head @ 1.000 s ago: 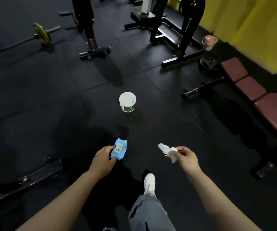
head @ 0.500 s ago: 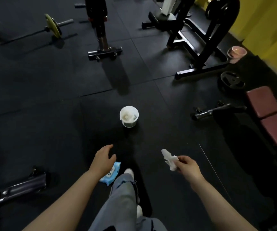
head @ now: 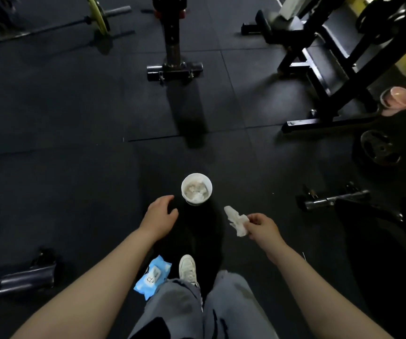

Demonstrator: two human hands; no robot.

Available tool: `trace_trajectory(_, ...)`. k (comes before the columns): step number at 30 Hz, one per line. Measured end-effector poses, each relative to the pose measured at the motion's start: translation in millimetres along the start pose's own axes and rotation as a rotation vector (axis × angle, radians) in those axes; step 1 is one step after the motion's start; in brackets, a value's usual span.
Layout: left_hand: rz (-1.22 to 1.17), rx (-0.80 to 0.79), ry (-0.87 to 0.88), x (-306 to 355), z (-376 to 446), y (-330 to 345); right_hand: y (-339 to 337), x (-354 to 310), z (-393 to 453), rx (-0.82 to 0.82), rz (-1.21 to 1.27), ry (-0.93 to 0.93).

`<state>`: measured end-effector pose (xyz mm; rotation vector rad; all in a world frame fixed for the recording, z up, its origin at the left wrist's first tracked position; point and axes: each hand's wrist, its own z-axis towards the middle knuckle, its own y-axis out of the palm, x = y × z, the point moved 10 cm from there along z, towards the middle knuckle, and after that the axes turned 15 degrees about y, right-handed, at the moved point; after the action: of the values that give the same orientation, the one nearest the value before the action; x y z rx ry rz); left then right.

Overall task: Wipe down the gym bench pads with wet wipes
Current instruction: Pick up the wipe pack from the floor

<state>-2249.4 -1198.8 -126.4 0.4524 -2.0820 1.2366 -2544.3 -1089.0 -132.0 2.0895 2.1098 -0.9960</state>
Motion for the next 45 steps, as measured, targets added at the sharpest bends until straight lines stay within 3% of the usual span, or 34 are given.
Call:
trace_trajectory(11,-0.095,0.144,-0.225,-34.5,82.4,-6.7,71.8,-153.5,146.7,-0.101,-0.424,-0.103)
trace_trajectory(19,-0.167,0.180,-0.355,-58.1,110.9,5.9,130.3,-200.9,217.8,-0.165,-0.731,-0.144)
trace_trajectory(26,-0.220,0.255,-0.436,-59.6,95.4,3.5,125.5,-186.5,213.6,-0.240,-0.813,-0.158)
trace_trajectory(34,-0.238,0.314,-0.485,-78.7,24.8,11.9,132.3,-170.3,161.6,-0.268,-0.827,-0.252)
trace_trajectory(45,-0.342,0.354,-0.639,-193.2,-153.3,62.3,240.6,-71.9,76.0,-0.306,-0.837,-0.289)
